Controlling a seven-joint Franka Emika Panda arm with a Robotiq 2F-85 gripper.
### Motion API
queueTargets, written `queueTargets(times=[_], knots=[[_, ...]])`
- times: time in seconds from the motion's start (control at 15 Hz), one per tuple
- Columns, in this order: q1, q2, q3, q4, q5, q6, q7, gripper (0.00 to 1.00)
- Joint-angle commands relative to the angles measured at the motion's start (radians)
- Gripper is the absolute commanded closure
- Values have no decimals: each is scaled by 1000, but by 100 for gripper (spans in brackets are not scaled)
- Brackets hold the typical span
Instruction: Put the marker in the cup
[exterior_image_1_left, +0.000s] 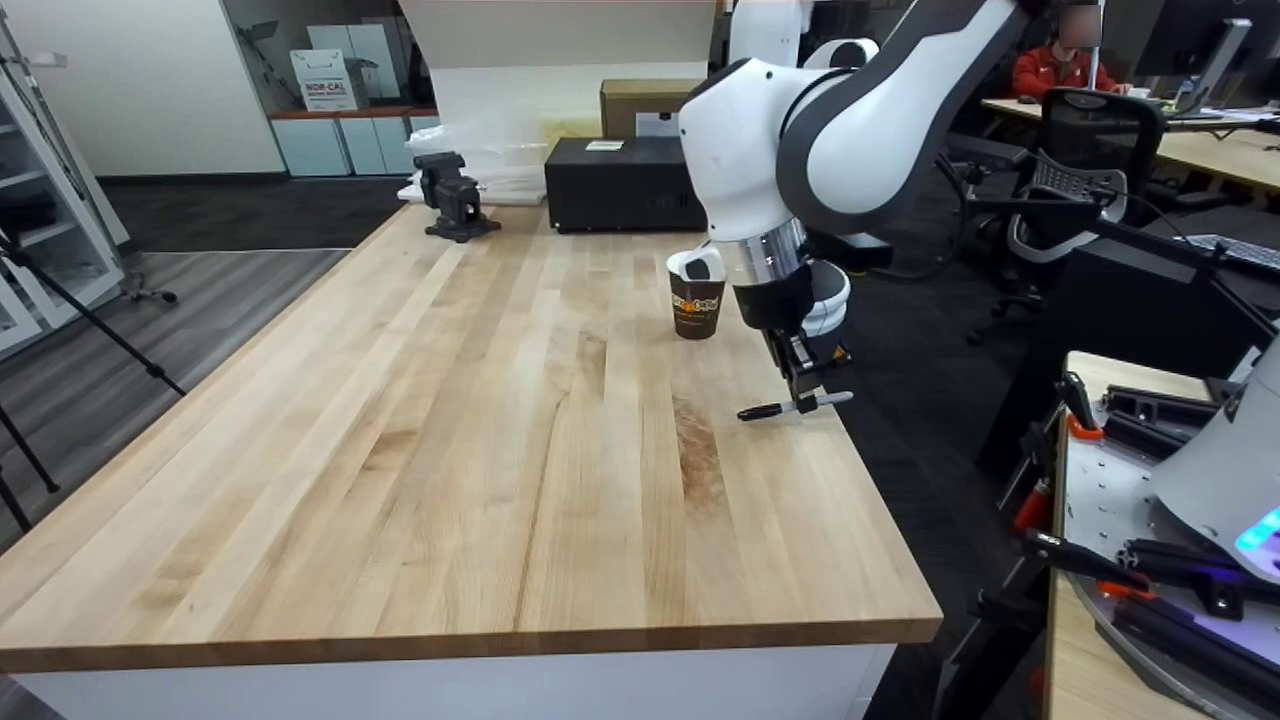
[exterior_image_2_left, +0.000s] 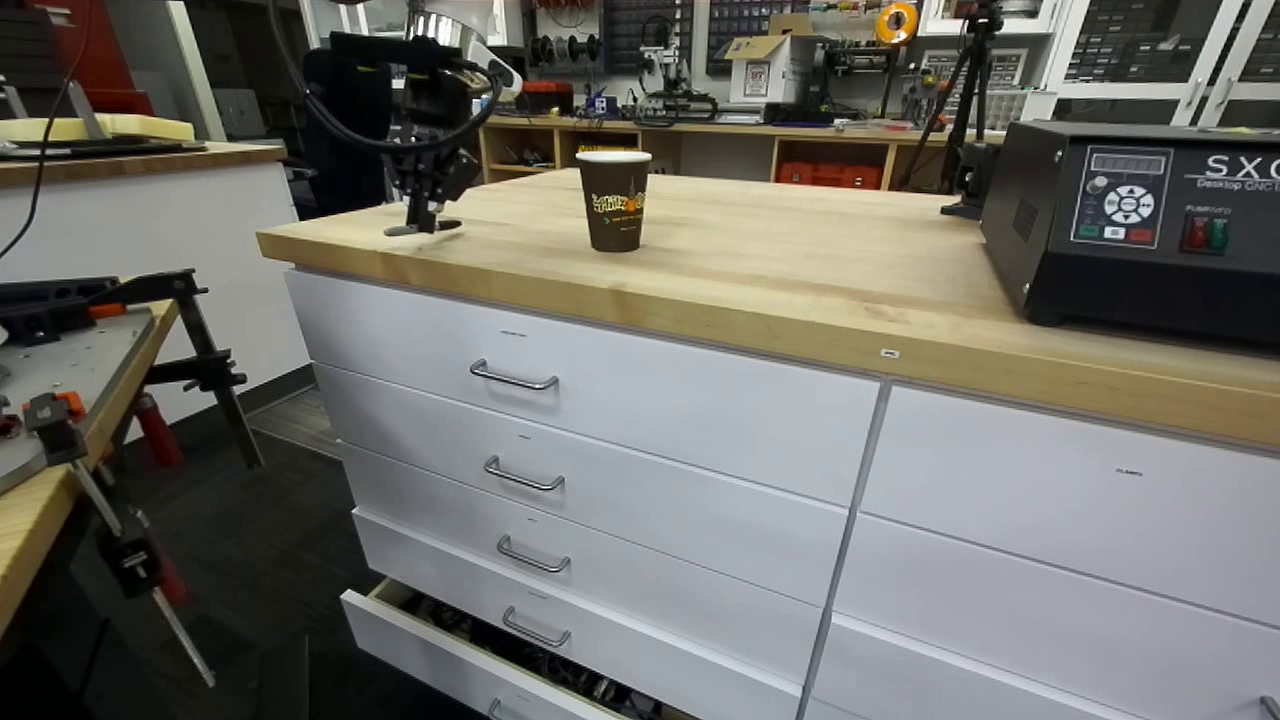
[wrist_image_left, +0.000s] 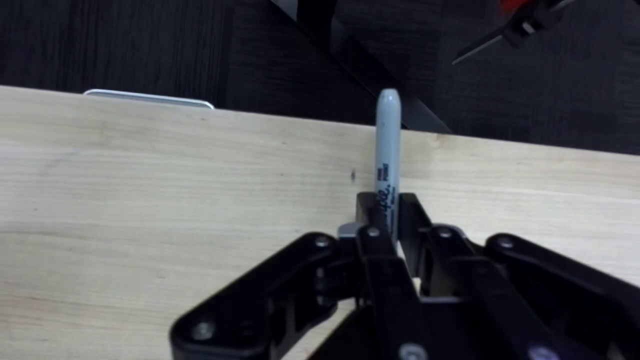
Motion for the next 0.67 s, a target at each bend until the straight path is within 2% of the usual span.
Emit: queueTargets(times=[0.0,0.6], knots=[[13,-68,-1,11,-45,-109,51,94],[-12,-136,-46,69,-106,-125,137,94]])
